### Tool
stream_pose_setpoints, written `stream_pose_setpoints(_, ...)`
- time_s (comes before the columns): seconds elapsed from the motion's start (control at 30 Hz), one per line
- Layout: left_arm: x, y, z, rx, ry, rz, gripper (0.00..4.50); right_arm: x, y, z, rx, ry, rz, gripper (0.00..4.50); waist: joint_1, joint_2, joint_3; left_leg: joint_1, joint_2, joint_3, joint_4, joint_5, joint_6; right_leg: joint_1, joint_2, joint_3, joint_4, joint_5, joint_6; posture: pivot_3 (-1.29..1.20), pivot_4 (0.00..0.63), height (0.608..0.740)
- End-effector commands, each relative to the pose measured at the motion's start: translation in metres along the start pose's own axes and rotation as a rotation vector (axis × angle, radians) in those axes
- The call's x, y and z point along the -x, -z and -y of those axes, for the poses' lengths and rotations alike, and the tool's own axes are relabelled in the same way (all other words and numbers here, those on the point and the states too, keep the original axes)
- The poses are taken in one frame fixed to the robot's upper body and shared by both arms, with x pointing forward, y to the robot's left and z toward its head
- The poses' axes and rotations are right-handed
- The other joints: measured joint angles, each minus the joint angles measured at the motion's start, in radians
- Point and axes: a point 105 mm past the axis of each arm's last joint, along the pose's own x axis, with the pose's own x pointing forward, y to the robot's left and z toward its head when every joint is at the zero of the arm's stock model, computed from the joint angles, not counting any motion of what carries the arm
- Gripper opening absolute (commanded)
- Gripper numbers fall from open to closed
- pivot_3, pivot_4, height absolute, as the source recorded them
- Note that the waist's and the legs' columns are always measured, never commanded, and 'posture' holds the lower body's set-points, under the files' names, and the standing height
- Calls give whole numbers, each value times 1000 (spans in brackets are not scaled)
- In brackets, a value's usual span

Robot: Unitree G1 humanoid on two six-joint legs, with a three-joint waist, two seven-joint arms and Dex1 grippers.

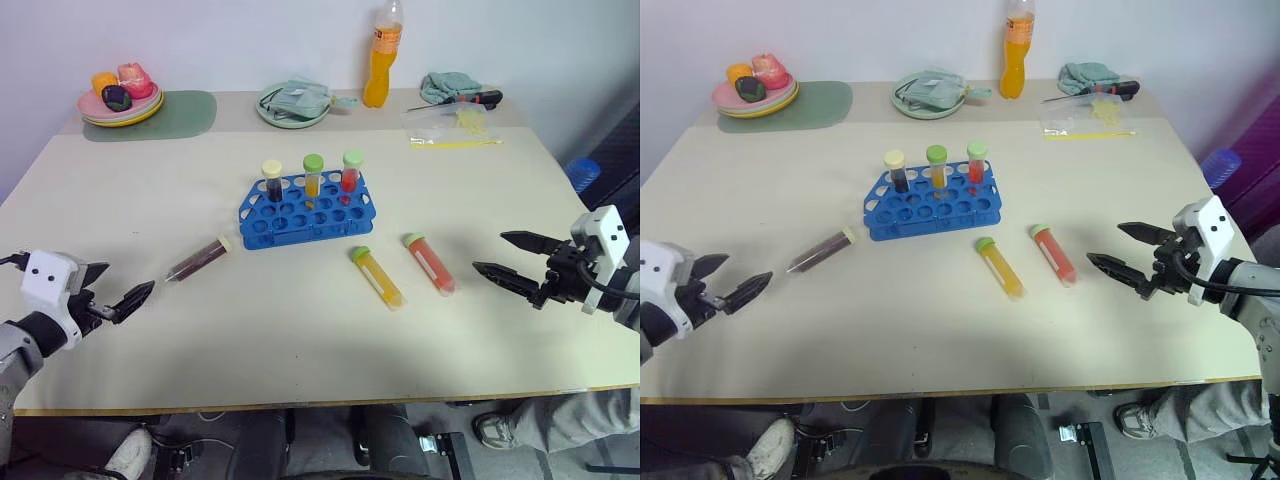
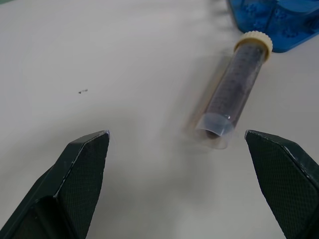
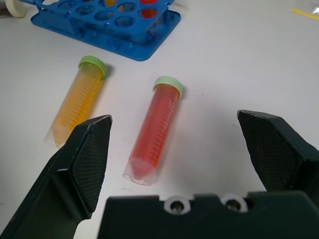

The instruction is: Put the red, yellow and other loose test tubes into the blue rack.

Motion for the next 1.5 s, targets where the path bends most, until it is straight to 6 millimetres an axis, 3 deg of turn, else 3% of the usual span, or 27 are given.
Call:
stream_pose_setpoints(0.03, 2, -12, 4, -18, -11, 50, 4476, -5, -10, -1, 20, -10, 31, 4500, 0, 0, 0, 0, 0, 0, 0, 0, 0, 0, 0, 0, 0, 0, 0, 0, 150, 740)
stream_pose_setpoints(0.27, 0, -16, 13, -4, 1, 82, 4476, -14, -17, 1, 26, -6, 46, 4500, 2, 0, 0, 0, 0, 0, 0, 0, 0, 0, 0, 0, 0, 0, 0, 0, 150, 740)
stream_pose_setpoints(0.47, -9, -20, 19, 2, 37, 98, 4476, -11, -26, -2, -8, 11, 86, 4500, 3, 0, 0, 0, 0, 0, 0, 0, 0, 0, 0, 0, 0, 0, 0, 0, 150, 740)
stream_pose_setpoints(0.97, -31, -28, 40, -26, 160, 114, 4476, -15, -20, -16, -63, 16, 69, 4500, 3, 0, 0, 0, 0, 0, 1, 0, 0, 0, 1, 0, 1, 0, 0, 0, 150, 740)
stream_pose_setpoints(1.03, -32, -34, 53, -50, 231, 126, 4476, -19, -27, -16, -48, 42, 64, 4500, 2, 0, 0, 0, 0, 0, 1, 0, 0, 0, 1, 0, 1, 0, 0, 0, 150, 740)
stream_pose_setpoints(1.17, -31, -37, 108, -153, 520, 98, 4476, -39, -38, -21, -47, 85, -86, 4500, -3, 0, 0, 0, 0, 0, 1, 0, 0, 0, 1, 0, 1, 0, 0, 0, 150, 740)
stream_pose_setpoints(1.27, -31, -39, 146, -199, 691, 108, 4476, -59, -39, -22, -197, 124, -267, 4500, -9, 2, 0, 0, 0, 0, 1, 0, 0, -1, 1, 1, 1, 0, 0, 0, 150, 740)
stream_pose_setpoints(1.37, -35, -39, 162, -208, 752, 120, 4476, -77, -43, -31, -218, 113, -377, 4500, -8, 2, 0, -1, 1, -1, 0, 0, 0, -2, 2, 1, 1, 0, -1, 0, 150, 740)
stream_pose_setpoints(1.5, -41, -43, 176, -185, 780, 156, 4476, -90, -31, -22, -216, 177, -521, 4500, 2, 2, 0, -3, -1, -2, -1, 0, 0, -3, 1, 0, 0, 0, -1, 0, 150, 740)
